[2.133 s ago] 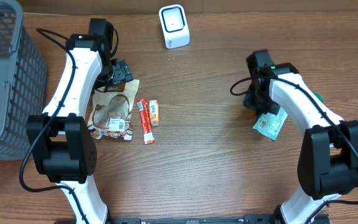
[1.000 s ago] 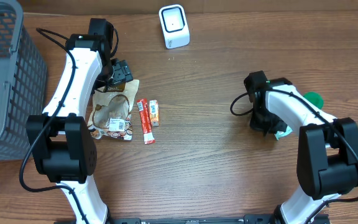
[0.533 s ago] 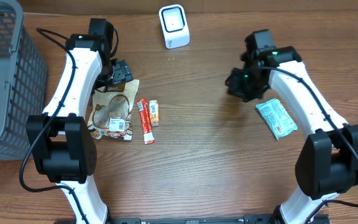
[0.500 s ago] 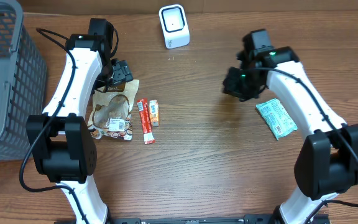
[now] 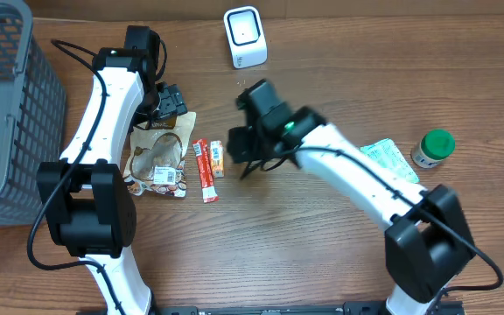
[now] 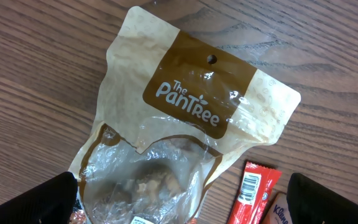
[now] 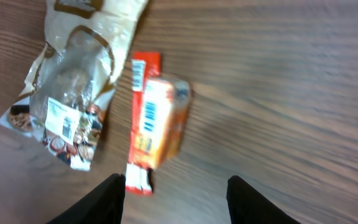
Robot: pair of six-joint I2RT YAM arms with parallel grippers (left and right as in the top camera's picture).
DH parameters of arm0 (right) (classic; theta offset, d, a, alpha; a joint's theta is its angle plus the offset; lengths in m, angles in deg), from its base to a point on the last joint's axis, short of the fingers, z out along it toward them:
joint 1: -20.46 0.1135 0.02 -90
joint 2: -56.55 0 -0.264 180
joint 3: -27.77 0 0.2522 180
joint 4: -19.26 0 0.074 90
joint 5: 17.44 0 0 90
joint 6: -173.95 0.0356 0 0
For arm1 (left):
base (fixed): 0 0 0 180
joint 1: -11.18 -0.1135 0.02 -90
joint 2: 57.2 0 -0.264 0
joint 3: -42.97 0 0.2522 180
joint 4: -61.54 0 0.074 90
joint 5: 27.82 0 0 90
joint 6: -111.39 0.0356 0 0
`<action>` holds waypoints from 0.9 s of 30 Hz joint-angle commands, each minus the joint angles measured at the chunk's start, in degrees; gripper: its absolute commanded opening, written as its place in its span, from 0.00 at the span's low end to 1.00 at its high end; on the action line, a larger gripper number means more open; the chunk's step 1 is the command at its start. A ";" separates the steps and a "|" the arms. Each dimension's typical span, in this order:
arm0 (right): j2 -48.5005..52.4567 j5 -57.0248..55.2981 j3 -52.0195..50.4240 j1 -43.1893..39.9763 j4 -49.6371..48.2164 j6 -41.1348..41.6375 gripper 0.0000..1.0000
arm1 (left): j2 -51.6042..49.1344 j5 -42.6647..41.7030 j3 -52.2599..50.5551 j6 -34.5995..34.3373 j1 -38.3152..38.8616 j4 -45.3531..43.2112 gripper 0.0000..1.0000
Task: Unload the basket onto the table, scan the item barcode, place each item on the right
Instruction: 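Move the right gripper left over the orange Kleenex pack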
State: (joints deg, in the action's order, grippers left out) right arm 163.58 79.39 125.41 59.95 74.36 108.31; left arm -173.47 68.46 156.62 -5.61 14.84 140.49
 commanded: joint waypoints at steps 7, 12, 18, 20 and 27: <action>0.37 -12.59 -4.79 5.97 -11.17 3.32 0.55 | -0.52 0.74 1.29 -0.02 0.11 0.15 1.00; 2.86 -11.43 -5.86 6.23 -14.40 3.98 0.54 | -0.52 0.72 1.29 -0.02 0.11 0.15 1.00; 9.53 -8.00 -5.86 6.32 -18.27 3.98 0.54 | -0.52 0.72 1.29 -0.02 0.11 0.13 1.00; 10.40 -7.96 -5.86 6.32 -18.80 3.98 0.54 | -0.52 0.72 1.29 -0.02 0.11 0.15 1.00; 10.75 -8.02 -5.86 6.32 -18.82 3.96 0.49 | -0.52 0.74 1.29 -0.02 0.11 0.15 1.00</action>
State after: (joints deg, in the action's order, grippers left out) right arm 174.22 71.26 119.90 65.98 55.54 112.24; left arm -173.47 68.49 156.62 -5.61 14.84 140.49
